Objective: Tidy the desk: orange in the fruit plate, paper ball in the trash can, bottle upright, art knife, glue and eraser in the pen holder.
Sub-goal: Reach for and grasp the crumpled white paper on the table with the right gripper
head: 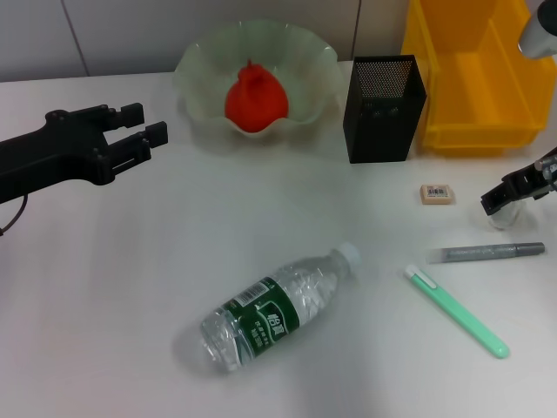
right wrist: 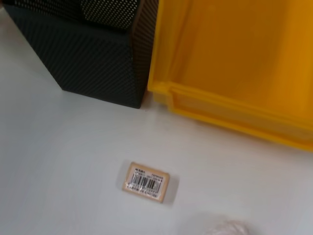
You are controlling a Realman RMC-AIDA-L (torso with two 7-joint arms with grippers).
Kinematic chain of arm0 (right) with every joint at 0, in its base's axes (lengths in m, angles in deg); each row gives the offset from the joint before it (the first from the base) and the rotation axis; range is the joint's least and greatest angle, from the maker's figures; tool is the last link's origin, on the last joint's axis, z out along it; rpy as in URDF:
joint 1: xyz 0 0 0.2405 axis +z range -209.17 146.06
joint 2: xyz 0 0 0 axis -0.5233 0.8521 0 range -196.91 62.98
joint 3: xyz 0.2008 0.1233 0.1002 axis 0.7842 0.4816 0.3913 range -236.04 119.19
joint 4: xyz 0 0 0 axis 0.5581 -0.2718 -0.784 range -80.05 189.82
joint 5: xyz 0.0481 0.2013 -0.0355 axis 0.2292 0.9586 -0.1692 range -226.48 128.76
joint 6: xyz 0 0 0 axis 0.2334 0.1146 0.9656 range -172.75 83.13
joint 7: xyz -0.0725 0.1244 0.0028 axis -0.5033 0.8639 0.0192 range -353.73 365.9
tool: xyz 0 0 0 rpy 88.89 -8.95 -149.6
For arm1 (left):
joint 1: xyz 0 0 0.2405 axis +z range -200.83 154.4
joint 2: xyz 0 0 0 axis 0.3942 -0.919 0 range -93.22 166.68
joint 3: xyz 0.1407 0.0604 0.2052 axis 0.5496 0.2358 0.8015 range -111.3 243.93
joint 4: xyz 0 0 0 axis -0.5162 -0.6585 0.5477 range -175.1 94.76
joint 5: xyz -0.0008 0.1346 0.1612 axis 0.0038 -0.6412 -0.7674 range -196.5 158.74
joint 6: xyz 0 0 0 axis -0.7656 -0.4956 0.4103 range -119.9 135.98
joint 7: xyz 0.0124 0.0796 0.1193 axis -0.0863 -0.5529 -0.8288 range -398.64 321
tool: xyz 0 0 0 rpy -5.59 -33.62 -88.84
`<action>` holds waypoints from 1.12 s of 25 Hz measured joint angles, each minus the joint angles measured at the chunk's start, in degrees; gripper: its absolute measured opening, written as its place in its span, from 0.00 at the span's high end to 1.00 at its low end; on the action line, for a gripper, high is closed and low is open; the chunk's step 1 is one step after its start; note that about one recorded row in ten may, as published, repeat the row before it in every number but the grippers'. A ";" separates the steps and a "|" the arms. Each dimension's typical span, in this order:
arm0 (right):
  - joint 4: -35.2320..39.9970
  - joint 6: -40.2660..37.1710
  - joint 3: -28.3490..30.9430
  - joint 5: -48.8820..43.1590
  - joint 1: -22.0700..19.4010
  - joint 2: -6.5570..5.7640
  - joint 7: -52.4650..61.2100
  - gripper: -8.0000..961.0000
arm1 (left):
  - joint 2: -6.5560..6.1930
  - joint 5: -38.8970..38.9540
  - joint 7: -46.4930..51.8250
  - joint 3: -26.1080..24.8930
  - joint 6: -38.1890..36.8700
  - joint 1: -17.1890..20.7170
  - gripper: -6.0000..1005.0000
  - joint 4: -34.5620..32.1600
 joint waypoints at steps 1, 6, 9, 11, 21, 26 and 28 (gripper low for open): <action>-0.17 0.24 -0.02 0.00 0.03 -0.01 0.00 0.21 | 0.02 0.00 0.00 0.01 0.00 0.00 0.53 0.01; -1.08 0.74 -0.02 0.00 0.06 -0.02 -0.02 0.21 | 0.07 0.00 -0.10 -0.04 -0.01 0.09 0.53 0.16; -1.83 1.15 0.00 0.00 0.07 -0.03 -0.03 0.21 | 0.09 0.00 -0.32 -0.07 -0.02 0.09 0.53 0.46; -2.38 1.42 0.00 -0.04 0.18 -0.08 -0.04 0.21 | 0.09 0.00 -0.50 -0.09 -0.03 0.08 0.53 0.58; -5.51 4.03 0.00 -0.09 0.94 -0.35 -0.08 0.21 | 0.09 0.00 -0.60 -0.12 0.02 0.05 0.53 0.80; -6.52 5.32 0.00 -0.09 1.08 -0.38 -0.08 0.21 | 0.09 0.00 -0.61 -0.29 0.05 0.05 0.53 1.27; -7.27 5.66 0.01 -0.09 1.28 -0.46 -0.08 0.21 | 0.09 0.00 -0.61 -0.39 0.06 0.05 0.53 1.40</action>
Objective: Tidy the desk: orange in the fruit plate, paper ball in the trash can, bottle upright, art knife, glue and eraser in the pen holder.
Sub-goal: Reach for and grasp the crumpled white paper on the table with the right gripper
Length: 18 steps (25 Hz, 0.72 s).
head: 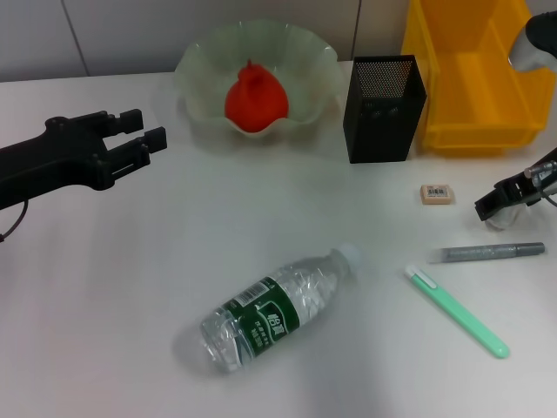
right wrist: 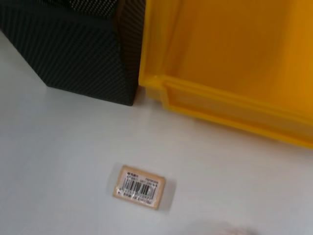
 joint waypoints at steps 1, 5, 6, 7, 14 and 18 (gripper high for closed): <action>-0.45 0.09 0.00 0.00 0.14 -0.07 0.00 0.21 | 0.00 0.00 0.00 -0.02 0.00 0.00 0.53 0.03; -1.20 0.14 -0.15 0.00 0.44 -0.17 0.00 0.21 | 0.00 0.00 0.00 -0.09 0.00 0.00 0.53 0.04; -1.20 0.14 -0.15 0.00 0.44 -0.17 0.00 0.22 | 0.00 0.00 0.00 -0.09 0.00 0.00 0.53 0.04; -1.17 0.15 -0.20 0.00 0.44 -0.17 0.00 0.22 | 0.00 0.00 0.00 -0.09 0.00 0.00 0.53 0.04; -1.38 0.27 -0.27 0.01 0.81 -0.16 0.00 0.26 | 0.00 0.00 0.00 -0.16 0.00 0.09 0.53 0.19; -1.41 0.27 -0.27 0.01 0.89 -0.13 0.00 0.42 | -0.01 0.00 0.00 -0.15 0.06 0.09 0.53 0.29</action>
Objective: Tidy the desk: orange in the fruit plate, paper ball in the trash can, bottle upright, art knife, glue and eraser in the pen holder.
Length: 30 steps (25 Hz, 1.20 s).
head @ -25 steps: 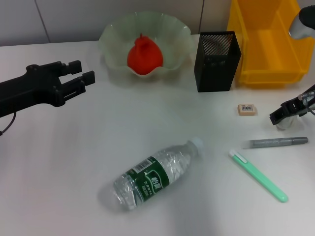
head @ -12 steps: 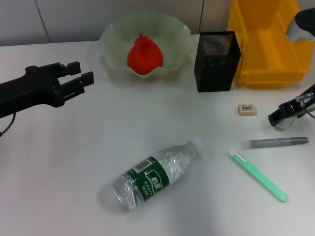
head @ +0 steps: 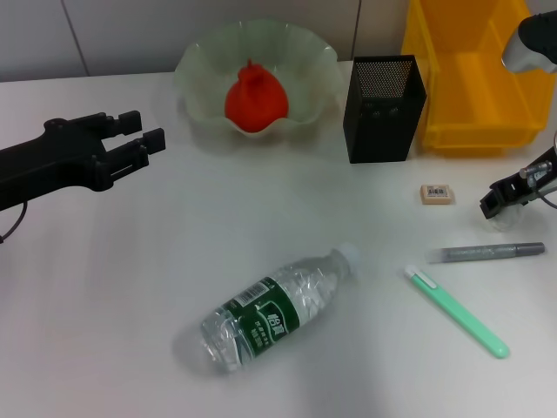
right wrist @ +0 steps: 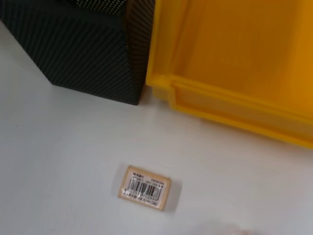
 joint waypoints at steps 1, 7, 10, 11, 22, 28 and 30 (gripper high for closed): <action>-0.01 0.00 0.00 0.00 0.01 0.01 0.00 0.47 | 0.00 0.00 0.00 0.00 0.02 0.00 0.53 0.03; 1.22 -0.31 -0.74 0.00 -0.49 0.19 -0.02 0.56 | -0.01 0.00 -0.28 0.02 0.20 0.00 0.53 0.32; 3.04 -0.64 -1.57 0.00 -1.15 0.38 -0.04 0.57 | 0.00 0.00 -0.49 0.02 0.20 0.00 0.53 0.35; 3.74 -0.75 -1.86 0.00 -1.35 0.43 -0.05 0.57 | 0.00 0.00 -0.51 0.02 0.19 0.00 0.53 0.35; 13.67 -3.98 -3.81 0.25 -2.59 0.82 0.34 0.58 | 0.09 0.00 -0.61 0.02 0.00 0.27 0.53 0.36; 21.51 -4.32 -4.00 0.42 -1.88 0.92 1.46 0.58 | 0.03 0.24 -0.61 -0.07 0.01 0.51 0.53 0.04; 21.82 -3.28 -3.95 0.28 -0.92 0.74 1.59 0.58 | 0.02 0.28 -0.61 -0.07 0.02 0.52 0.53 0.05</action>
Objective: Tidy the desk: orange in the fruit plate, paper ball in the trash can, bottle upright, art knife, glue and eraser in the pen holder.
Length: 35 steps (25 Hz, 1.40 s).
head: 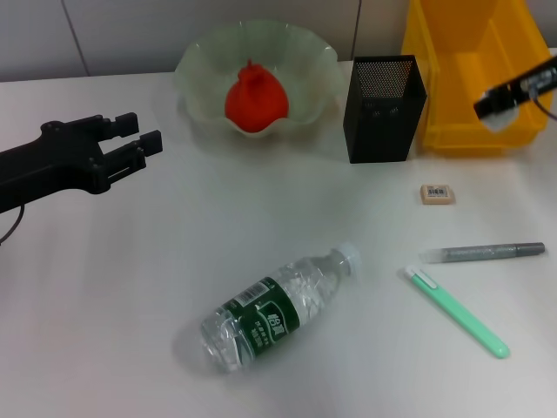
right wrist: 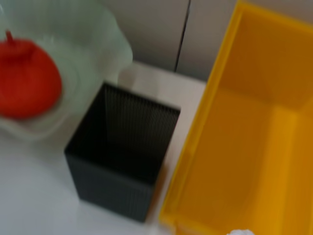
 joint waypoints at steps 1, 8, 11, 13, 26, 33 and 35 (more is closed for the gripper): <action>-0.17 0.95 0.12 -0.08 0.39 -0.06 0.01 0.58 | 0.00 0.03 -0.01 0.00 0.01 0.01 0.53 0.03; -4.60 12.33 0.45 -0.21 1.99 -0.36 -0.47 0.58 | 0.03 0.17 -0.17 -0.09 -0.28 0.44 0.53 -0.13; -8.04 17.23 0.44 -0.22 2.34 -0.63 -1.10 0.58 | 0.08 0.21 -0.17 -0.09 -0.29 0.60 0.53 -0.25; -10.53 20.94 0.44 -0.24 2.43 -0.73 -1.55 0.58 | 0.08 0.22 -0.17 -0.09 -0.29 0.64 0.53 -0.25; -24.56 35.20 0.97 -0.28 3.65 -1.42 -4.66 0.59 | 0.07 0.36 -0.26 -0.17 -0.26 0.74 0.53 -0.31; -24.51 33.72 1.14 -0.28 4.27 -1.67 -4.66 0.57 | 0.07 0.36 -0.26 -0.17 -0.25 0.68 0.53 -0.32; -24.43 33.72 1.13 -0.28 4.28 -1.79 -4.78 0.57 | 0.07 0.36 -0.26 -0.17 -0.26 0.72 0.53 -0.32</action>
